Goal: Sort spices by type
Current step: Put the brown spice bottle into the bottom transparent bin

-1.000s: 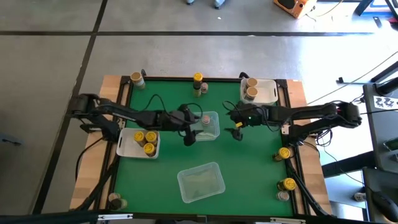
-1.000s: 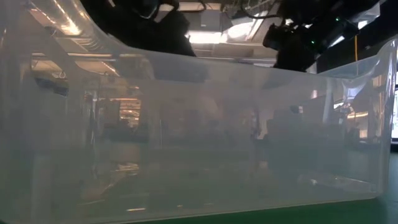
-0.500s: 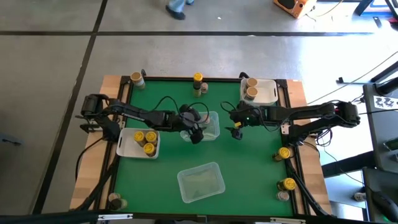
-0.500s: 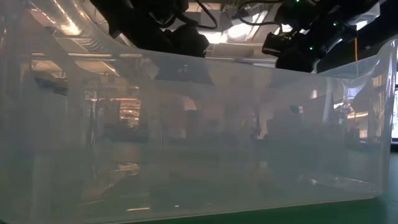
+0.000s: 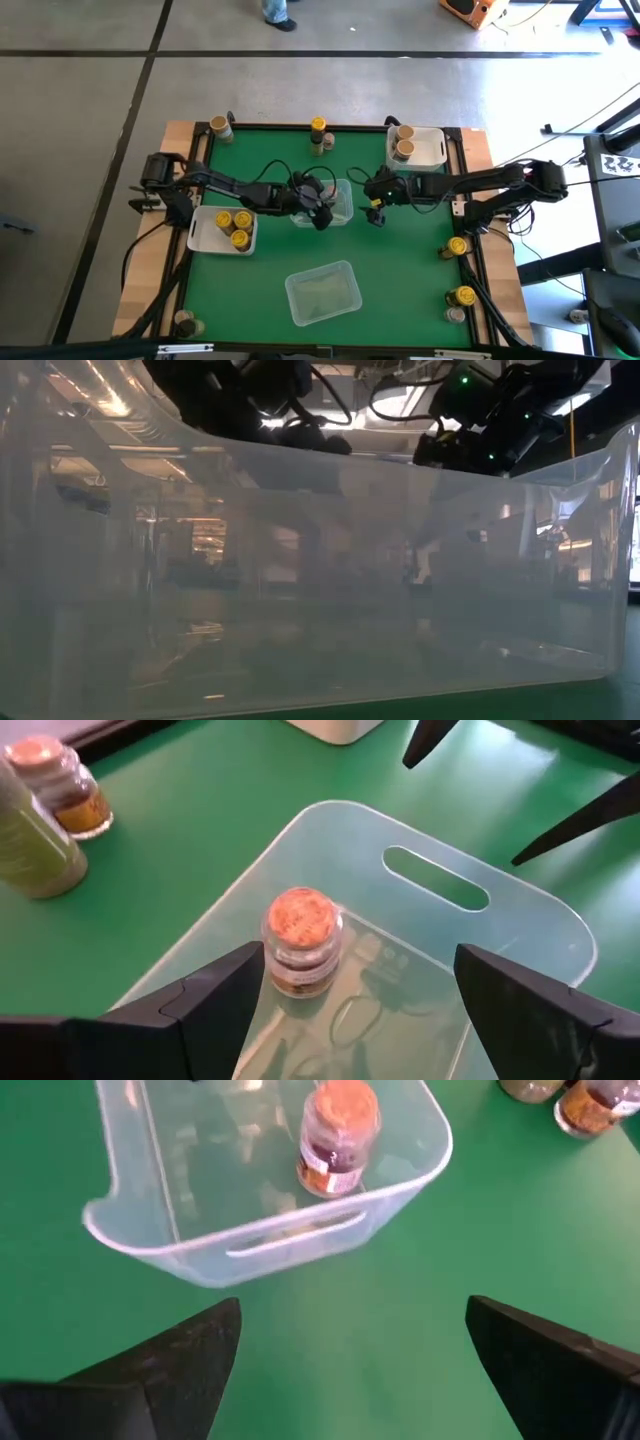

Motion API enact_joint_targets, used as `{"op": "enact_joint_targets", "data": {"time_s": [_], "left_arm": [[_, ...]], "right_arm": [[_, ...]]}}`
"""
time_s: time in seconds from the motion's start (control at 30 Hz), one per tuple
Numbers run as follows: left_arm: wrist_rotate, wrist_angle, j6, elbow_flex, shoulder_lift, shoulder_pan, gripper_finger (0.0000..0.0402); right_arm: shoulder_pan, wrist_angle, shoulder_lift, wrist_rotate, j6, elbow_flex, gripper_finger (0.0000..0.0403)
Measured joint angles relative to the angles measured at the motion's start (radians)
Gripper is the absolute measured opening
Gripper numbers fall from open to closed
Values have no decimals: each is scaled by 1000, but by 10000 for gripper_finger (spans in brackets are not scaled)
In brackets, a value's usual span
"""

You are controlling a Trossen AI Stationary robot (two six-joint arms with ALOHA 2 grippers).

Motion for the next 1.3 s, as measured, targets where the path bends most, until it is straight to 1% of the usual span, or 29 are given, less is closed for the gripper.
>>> {"op": "enact_joint_targets", "data": {"time_s": [0.1, 0.53, 0.67, 0.77, 0.9, 1.03, 1.17, 1.3], "left_arm": [[-14, 9, -10, 0, 9, 3, 324], [-20, 67, -38, -1, 69, 13, 324], [-57, 85, -30, -1, 79, 20, 324], [-61, 152, -27, 0, 97, 23, 324], [-61, 195, -26, 0, 143, 29, 324], [-73, 205, -32, 0, 165, 49, 324], [-81, 216, -27, 0, 169, 70, 324], [-83, 225, -16, 0, 180, 84, 324]], "right_arm": [[0, 4, 13, 17, 0, 0, 385], [0, 13, 23, 16, 6, 0, 385], [0, 26, 31, 16, 5, 0, 385], [0, 38, 39, 15, 6, 0, 385], [0, 50, 51, 15, 6, 1, 385], [0, 90, 73, 16, 6, 0, 385], [0, 170, 112, 13, 5, 0, 385], [0, 249, 164, -21, -2, 0, 385]]}}
